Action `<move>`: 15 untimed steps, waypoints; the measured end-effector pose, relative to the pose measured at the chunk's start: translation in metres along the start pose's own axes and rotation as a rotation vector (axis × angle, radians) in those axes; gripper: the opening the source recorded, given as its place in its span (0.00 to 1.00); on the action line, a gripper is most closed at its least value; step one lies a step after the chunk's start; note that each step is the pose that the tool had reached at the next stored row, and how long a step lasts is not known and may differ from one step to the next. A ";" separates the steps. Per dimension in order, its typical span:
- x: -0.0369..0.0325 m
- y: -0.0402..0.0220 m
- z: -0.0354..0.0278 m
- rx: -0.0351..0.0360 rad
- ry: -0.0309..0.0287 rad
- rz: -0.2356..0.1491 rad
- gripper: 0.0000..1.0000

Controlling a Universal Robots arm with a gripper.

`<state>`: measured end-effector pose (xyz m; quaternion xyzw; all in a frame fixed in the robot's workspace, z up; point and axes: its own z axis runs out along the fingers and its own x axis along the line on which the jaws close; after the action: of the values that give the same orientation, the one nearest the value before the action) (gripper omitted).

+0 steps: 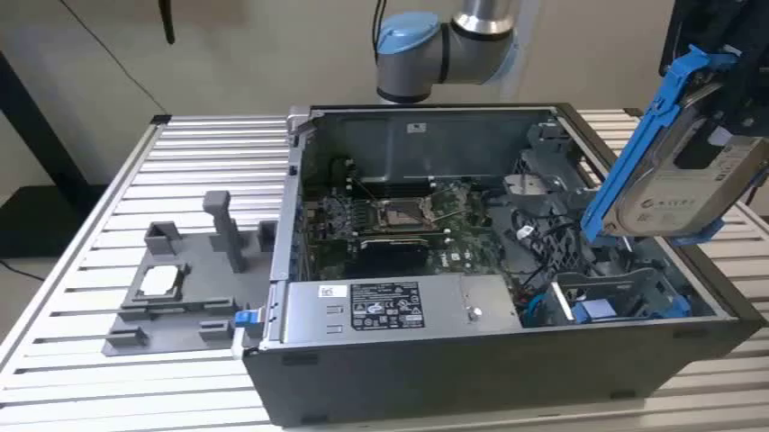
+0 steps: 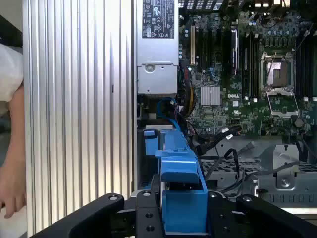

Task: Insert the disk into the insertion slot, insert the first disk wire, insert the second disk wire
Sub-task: 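Insert the disk into the insertion slot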

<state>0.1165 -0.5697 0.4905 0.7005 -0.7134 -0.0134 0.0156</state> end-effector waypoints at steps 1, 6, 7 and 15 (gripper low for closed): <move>0.0000 0.0000 0.0000 0.0000 0.0000 0.000 0.33; 0.0000 0.0000 0.0000 0.0000 0.0000 0.000 0.33; 0.0000 0.0000 0.0000 -0.0001 0.0000 0.000 0.33; 0.0000 0.0000 0.0004 -0.0001 0.0015 0.000 0.33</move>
<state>0.1165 -0.5697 0.4901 0.7005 -0.7134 -0.0130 0.0161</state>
